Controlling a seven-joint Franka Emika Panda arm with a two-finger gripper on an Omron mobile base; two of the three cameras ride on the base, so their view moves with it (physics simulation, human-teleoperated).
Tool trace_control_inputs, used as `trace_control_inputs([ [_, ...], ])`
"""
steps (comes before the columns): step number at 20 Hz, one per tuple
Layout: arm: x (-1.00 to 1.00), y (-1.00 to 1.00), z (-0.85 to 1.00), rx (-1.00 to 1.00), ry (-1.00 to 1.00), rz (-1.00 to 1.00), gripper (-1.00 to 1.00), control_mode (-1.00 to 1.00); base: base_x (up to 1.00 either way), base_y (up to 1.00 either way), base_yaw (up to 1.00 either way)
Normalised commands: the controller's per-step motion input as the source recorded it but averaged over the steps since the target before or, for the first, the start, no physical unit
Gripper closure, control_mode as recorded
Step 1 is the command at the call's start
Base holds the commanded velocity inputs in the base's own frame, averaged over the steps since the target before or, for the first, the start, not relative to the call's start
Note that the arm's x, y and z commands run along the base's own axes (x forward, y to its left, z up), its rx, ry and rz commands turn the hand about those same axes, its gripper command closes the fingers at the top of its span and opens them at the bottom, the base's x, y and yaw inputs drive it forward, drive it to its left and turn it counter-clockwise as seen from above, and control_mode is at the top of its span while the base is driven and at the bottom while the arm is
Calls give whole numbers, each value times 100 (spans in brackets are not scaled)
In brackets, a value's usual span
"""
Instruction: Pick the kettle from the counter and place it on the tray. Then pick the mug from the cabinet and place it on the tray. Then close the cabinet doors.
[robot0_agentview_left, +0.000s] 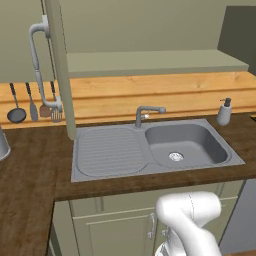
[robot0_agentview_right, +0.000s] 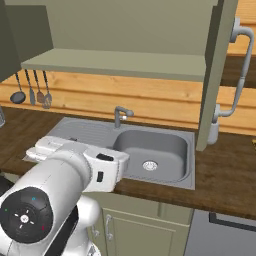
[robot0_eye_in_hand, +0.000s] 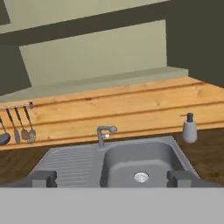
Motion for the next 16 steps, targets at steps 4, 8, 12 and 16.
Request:
trace_control_inputs([
  [4,3,-18,-5,30,-30,-4,-100,-100,0,0,0],
  [8,0,-36,5,29,-22,-1,-100,-100,0,0,0],
  [12,0,-38,17,28,-5,0,-100,-100,0,0,0],
  [16,0,-49,9,32,0,0,-100,-100,0,0,0],
])
